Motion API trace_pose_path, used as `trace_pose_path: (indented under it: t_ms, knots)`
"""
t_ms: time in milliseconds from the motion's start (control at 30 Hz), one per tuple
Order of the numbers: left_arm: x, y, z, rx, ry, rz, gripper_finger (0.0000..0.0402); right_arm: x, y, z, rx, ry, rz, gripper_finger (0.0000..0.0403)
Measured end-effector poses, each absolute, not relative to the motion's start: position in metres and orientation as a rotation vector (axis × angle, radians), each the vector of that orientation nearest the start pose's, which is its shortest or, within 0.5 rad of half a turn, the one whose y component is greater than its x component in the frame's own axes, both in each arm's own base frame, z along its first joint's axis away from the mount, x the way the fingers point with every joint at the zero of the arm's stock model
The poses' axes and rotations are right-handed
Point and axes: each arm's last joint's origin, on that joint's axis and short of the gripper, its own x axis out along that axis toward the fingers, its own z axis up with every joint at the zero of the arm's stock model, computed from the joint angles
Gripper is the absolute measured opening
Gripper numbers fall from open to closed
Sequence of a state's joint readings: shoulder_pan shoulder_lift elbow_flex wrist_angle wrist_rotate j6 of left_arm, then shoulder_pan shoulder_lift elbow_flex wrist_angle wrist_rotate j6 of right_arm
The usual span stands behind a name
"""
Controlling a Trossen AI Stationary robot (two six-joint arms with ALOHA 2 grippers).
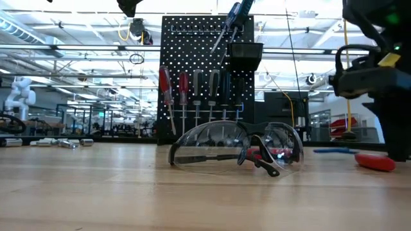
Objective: Hang tools onto peg board
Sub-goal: Hang the blue pick tool onto the peg board
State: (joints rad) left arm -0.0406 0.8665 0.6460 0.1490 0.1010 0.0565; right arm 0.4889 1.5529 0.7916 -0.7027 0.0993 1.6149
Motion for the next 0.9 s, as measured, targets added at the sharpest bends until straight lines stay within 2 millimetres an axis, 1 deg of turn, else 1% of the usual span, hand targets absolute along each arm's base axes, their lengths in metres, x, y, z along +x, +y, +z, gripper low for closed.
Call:
trace_pose_path:
  t_ms: [67,133,200,267,367,467,567,667,767,900]
  knots:
    - [0.197,-0.011,0.303,0.054,0.067,-0.144,0.0247,0.22,0.11,0.152,0.879,1.234,-0.811,0.0002]
    - [0.197,-0.011,0.303,0.054,0.068,-0.144,0.0247,0.223,0.109,0.164,0.858,1.219,-0.795,0.0002]
    - [0.197,-0.011,0.303,0.054,0.067,-0.143,0.0247,0.225,0.108,0.18,0.819,1.185,-0.791,0.0001]
    - [0.197,-0.011,0.303,0.054,0.068,-0.143,0.0247,0.228,0.108,0.201,0.771,1.126,-0.776,0.0001]
    - [0.199,-0.011,0.302,0.055,0.07,-0.144,0.0247,0.236,0.109,0.234,0.671,0.986,-0.709,0.0001]
    - [0.203,-0.012,0.303,0.061,0.037,-0.157,0.0247,0.247,0.11,0.265,0.532,0.828,-0.611,0.0001]
    - [0.212,-0.014,0.304,0.066,-0.018,-0.218,0.0247,0.261,0.114,0.296,0.359,0.636,-0.518,0.0]
    - [0.225,-0.016,0.301,0.078,-0.062,-0.274,0.0247,0.278,0.12,0.323,0.211,0.438,-0.417,0.0]
    - [0.238,-0.017,0.296,0.095,-0.096,-0.278,0.0247,0.293,0.125,0.342,0.108,0.275,-0.299,0.0]
    - [0.254,-0.018,0.288,0.099,-0.142,-0.29,0.0247,0.308,0.125,0.348,0.062,0.19,-0.162,0.0]
